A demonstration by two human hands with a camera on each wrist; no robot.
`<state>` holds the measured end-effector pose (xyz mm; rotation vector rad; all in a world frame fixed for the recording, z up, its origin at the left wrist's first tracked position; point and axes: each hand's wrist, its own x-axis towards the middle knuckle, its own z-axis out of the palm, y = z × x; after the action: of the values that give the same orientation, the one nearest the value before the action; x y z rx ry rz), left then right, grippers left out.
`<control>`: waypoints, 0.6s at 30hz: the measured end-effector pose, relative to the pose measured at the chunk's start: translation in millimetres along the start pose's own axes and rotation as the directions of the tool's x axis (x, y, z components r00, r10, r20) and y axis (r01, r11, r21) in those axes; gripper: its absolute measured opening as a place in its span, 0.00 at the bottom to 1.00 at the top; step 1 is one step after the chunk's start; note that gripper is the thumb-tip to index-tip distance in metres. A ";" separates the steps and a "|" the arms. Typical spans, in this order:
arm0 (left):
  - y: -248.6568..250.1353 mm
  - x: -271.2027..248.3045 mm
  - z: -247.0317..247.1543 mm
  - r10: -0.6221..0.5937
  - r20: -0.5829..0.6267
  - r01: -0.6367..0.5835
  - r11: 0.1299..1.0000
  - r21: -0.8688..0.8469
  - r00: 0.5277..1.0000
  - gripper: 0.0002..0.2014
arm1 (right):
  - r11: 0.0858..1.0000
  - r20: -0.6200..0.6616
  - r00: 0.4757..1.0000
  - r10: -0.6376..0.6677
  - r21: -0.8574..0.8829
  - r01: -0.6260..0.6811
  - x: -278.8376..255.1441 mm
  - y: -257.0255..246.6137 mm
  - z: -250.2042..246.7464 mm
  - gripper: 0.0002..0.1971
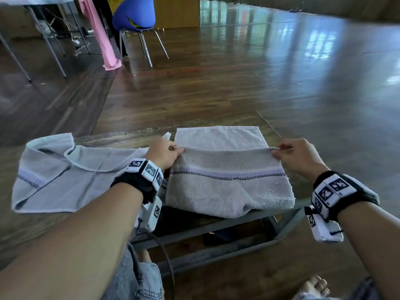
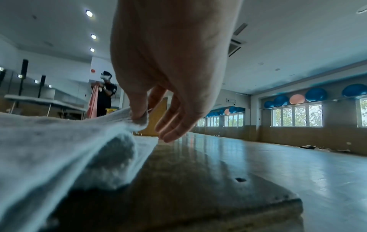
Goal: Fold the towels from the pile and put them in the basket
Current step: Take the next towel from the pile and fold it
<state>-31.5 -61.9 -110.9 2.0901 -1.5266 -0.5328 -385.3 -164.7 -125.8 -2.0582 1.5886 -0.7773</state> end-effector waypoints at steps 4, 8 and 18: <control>-5.1 7.6 9.8 0.048 0.072 -0.058 0.988 0.147 0.996 0.18 | 0.998 0.155 0.986 -0.065 -0.017 0.068 0.7 0.4 14.3 0.04; -0.3 10.9 7.9 0.023 0.152 -0.060 0.968 0.245 0.988 0.20 | 0.971 0.304 0.950 -0.074 -0.194 0.138 5.0 -11.9 5.5 0.05; 21.3 11.1 -22.1 -0.132 0.430 0.044 0.977 0.209 0.893 0.12 | 0.964 0.542 0.839 -0.046 -0.197 0.181 8.0 -25.5 -36.8 0.10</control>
<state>-31.7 -74.3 -80.8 2.3049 -1.7958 -0.9860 -389.4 -165.8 -80.5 -2.2892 1.2906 -0.0116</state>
